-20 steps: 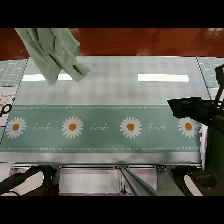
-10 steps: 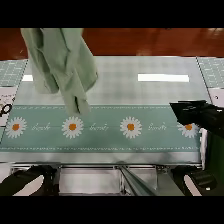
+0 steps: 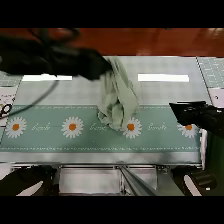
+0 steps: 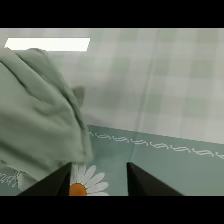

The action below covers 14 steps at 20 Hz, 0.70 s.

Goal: Fold the shirts.

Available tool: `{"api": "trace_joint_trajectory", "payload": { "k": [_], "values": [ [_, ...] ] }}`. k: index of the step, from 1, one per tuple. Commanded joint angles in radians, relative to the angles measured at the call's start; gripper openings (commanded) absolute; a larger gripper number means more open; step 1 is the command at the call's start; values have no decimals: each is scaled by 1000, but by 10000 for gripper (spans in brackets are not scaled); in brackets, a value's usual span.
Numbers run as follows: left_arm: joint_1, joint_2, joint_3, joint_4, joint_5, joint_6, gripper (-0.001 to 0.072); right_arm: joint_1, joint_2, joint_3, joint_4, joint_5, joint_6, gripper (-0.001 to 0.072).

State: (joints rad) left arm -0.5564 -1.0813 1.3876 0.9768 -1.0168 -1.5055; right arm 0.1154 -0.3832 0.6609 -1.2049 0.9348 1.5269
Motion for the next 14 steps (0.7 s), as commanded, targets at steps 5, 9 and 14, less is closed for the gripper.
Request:
{"api": "trace_joint_trajectory", "payload": {
  "k": [5,9,14],
  "values": [
    [-148,-156,-431,-149,168,-8,23,0,0,0,-10,-49,50,406],
    [-161,-233,-417,-146,137,3,498,0,-26,1,-43,-124,174,406],
    [149,-127,-270,-15,-111,31,507,-190,-71,85,-415,-29,328,405]
  ]
}}
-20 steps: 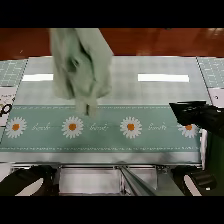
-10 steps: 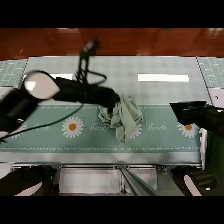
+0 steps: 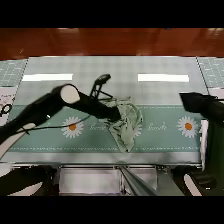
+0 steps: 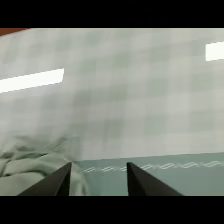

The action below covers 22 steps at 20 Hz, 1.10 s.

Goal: Fold the shirts.

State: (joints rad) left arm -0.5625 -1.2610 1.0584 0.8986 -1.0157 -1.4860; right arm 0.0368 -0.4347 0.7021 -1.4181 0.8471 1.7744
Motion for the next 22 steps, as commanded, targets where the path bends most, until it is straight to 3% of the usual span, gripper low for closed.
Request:
{"api": "trace_joint_trajectory", "payload": {
  "k": [1,4,5,8,14,22],
  "values": [
    [249,101,67,61,-100,11,507,-191,-19,51,-227,92,59,405],
    [498,164,25,59,-83,-20,506,-420,-36,-3,-85,200,-82,405],
    [538,146,-12,58,-109,-65,506,-462,-41,-44,-6,217,-145,405],
    [555,9,-110,31,-212,-78,506,-488,-45,-175,162,219,-271,405],
    [464,-268,-111,-406,-78,110,505,-488,-45,-210,189,213,-294,405],
    [335,-422,-9,-371,11,80,505,-488,-45,-210,204,206,-294,405]
  ]
}}
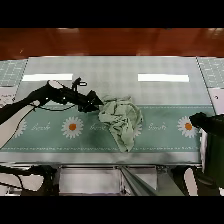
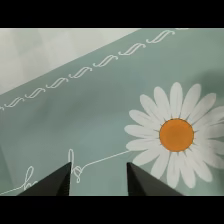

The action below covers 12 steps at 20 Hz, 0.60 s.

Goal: Fold the shirts.

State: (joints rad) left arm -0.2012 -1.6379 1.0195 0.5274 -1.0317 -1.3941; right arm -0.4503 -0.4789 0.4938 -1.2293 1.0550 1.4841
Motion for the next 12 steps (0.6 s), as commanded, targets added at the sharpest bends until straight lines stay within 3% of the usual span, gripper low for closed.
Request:
{"api": "trace_joint_trajectory", "payload": {
  "k": [1,4,9,10,12],
  "values": [
    [-26,-50,38,33,27,-37,506,-1,0,-2,23,-2,-4,405],
    [-31,-50,64,120,28,-88,505,-1,0,-2,35,-5,-4,405],
    [-97,-51,113,121,48,-62,489,-1,0,-2,47,-5,-7,405],
    [-112,-51,121,121,49,-44,417,-1,0,-2,40,-5,-12,405],
    [-131,-51,137,121,26,18,19,-1,0,-2,50,0,-11,405]
  ]
}}
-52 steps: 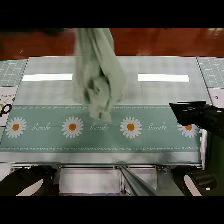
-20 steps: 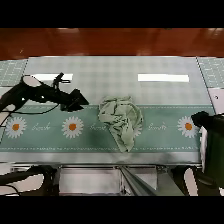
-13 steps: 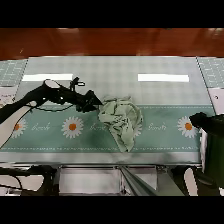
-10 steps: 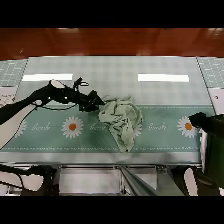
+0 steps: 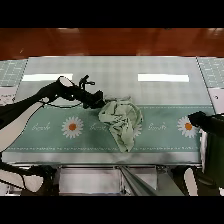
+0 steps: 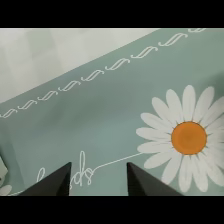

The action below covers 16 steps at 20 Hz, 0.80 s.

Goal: Fold the shirts.

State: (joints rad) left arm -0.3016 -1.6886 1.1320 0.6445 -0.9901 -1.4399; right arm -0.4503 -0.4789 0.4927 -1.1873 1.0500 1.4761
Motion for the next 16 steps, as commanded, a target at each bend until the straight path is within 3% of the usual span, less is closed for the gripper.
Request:
{"api": "trace_joint_trajectory", "payload": {
  "k": [1,5,8,10,14,16],
  "values": [
    [-34,0,36,4,-34,106,23,-1,0,-1,21,19,-5,405],
    [-14,0,83,24,-94,138,22,0,0,-63,119,187,-101,399],
    [-2,0,88,38,-95,137,23,108,-17,-191,324,173,-145,398],
    [-2,0,88,41,-95,134,22,238,-85,-242,375,178,-134,399],
    [-2,0,88,41,-101,134,22,497,-293,-245,440,15,-145,399],
    [-2,0,88,41,-103,134,22,589,-403,-243,525,-49,-198,398]
  ]
}}
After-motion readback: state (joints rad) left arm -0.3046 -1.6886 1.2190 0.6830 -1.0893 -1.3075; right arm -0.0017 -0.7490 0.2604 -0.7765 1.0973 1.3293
